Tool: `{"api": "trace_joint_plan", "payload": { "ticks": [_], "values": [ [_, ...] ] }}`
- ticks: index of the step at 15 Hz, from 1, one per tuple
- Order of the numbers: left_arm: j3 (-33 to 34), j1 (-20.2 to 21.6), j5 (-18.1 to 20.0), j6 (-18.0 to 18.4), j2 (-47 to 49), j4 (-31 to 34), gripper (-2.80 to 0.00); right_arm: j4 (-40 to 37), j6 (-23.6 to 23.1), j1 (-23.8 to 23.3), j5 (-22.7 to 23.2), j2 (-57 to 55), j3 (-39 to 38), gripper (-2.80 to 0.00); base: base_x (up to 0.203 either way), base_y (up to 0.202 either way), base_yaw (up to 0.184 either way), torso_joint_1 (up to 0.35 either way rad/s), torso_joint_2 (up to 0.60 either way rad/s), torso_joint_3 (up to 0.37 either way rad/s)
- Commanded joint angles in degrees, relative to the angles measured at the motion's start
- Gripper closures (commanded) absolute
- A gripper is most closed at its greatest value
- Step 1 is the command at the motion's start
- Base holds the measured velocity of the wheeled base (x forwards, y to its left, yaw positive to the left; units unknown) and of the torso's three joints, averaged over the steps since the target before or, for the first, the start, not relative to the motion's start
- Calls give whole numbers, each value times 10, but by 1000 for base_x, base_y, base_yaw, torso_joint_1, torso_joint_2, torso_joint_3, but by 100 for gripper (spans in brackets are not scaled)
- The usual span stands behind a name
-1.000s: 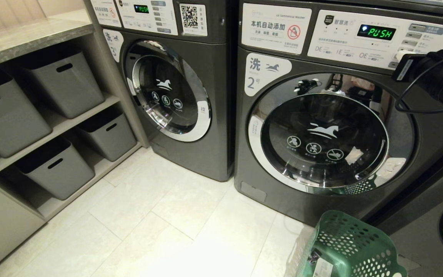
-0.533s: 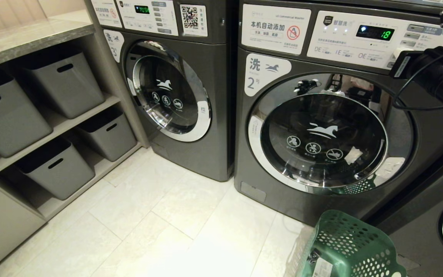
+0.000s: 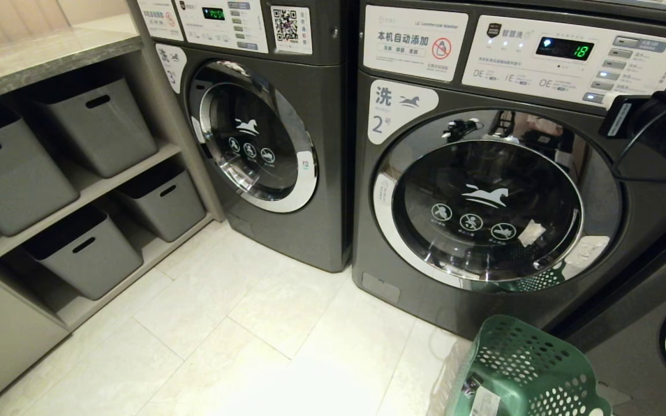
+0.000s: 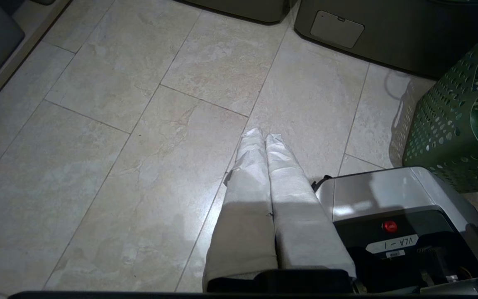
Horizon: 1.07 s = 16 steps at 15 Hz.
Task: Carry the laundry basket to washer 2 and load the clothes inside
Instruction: Press the washing machine switch
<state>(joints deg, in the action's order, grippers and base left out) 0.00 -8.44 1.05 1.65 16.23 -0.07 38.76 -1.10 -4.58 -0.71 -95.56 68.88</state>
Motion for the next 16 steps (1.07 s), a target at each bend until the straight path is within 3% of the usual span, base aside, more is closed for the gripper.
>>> {"api": "trace_joint_plan", "payload": {
  "ticks": [1,16],
  "values": [
    [1,0,0,0,1,0,0,0,1,0,2,43,-31,0,0,0,0,0,0,0],
    [1,0,0,0,0,0,0,32,3,1,5,-27,-8,0,0,0,0,0,0,0]
  ]
}}
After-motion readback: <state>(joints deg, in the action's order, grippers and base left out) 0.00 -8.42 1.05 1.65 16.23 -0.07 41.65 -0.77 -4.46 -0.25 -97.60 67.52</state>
